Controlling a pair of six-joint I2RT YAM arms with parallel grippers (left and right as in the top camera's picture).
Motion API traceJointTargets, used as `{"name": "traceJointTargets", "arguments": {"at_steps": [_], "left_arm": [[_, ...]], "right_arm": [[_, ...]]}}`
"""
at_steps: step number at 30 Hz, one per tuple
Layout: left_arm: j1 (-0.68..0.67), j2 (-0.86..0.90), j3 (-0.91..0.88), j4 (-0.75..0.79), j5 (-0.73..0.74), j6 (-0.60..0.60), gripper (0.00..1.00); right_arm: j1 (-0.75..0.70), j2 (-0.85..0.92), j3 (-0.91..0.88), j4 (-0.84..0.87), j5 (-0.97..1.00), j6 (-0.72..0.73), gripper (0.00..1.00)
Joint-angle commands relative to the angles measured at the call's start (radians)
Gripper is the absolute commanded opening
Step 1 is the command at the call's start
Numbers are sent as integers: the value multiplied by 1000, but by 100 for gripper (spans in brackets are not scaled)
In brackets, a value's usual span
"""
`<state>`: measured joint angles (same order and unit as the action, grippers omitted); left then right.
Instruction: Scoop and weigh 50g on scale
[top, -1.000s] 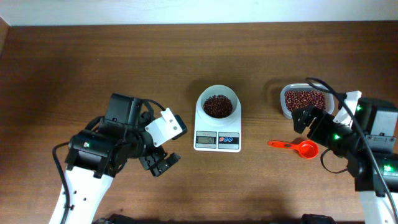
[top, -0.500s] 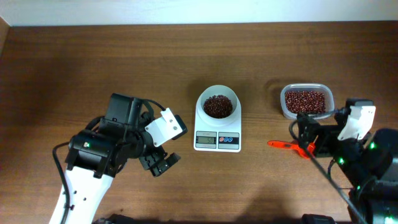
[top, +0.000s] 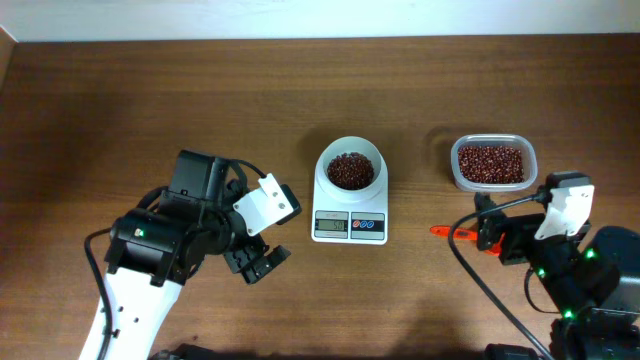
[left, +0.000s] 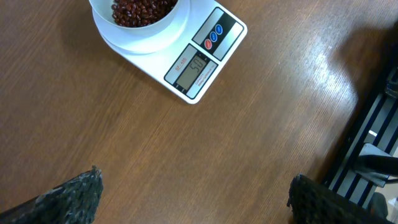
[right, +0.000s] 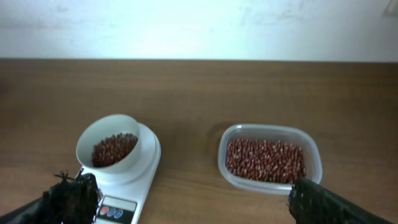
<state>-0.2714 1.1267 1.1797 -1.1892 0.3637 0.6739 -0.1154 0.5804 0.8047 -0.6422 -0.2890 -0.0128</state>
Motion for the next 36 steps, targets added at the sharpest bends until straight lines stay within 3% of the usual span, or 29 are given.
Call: {"name": "traceJointTargets", "arguments": {"at_steps": [1,9,14,20,32,36], "left_arm": [[6,-7,-2,-1,14,5,99],[6,-7,-2,-2,14,5,99],[6,-7,-2,-2,14,5,99],[6,-7,-2,-1,14,5,99],[6,-7,-2,-2,14,5,99],[6,-7,-2,-2,14,5,99]], "right_arm": [[-3,-73,-86,71,8,-13,99],[-3,-397,-440,374,9,50,99],[-3,-452,-555,515,13,50,99],[-3,-579,-610,508,24,46,99],[-3,-577,-626,482,107,16,99],[-3,-577,-706,564,106,16,99]]}}
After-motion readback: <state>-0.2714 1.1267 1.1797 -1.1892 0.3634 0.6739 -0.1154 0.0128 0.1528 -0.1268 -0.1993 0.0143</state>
